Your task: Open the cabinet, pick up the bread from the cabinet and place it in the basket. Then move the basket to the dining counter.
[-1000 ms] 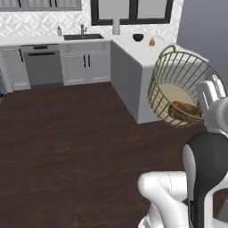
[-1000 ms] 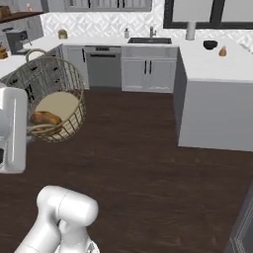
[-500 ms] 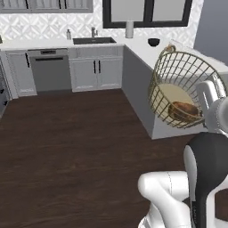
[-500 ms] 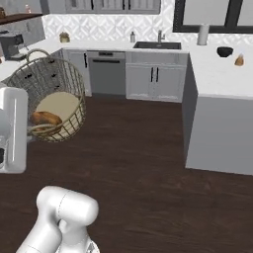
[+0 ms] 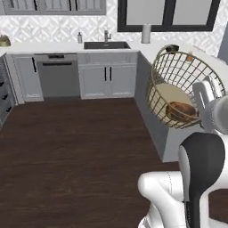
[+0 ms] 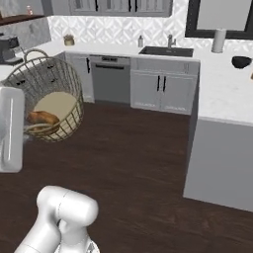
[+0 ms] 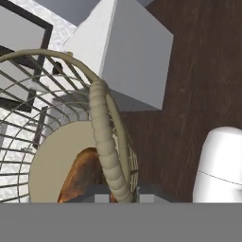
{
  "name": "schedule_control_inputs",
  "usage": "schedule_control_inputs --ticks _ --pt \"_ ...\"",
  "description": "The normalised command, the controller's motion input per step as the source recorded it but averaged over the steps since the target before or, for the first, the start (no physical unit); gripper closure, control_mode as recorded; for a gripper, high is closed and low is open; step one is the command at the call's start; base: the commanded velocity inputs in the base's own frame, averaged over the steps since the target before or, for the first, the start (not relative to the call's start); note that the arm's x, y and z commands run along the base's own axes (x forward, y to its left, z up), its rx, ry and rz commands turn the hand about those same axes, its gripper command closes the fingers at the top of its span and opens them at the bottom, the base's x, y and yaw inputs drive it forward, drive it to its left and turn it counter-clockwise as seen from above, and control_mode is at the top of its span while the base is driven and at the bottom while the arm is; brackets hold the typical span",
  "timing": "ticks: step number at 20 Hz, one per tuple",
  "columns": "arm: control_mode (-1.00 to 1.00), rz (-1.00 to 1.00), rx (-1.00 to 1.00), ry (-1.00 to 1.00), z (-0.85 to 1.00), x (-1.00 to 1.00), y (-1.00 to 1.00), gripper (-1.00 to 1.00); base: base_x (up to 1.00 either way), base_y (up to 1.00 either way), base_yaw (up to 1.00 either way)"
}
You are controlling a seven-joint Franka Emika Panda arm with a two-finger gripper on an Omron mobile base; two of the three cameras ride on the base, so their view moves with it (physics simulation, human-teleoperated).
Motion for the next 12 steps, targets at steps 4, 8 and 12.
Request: schedule_control_inputs --ticks 4,8,12 --pt "1.00 0.00 0.00 0.00 0.00 0.00 0.00 1.00 0.84 -1.00 0.03" --pt "1.00 0.00 0.00 0.00 0.00 0.00 0.00 1.00 0.48 -1.00 0.00" --pt "1.00 0.00 0.00 0.00 0.00 0.00 0.00 1.00 0.29 -1.00 -0.01"
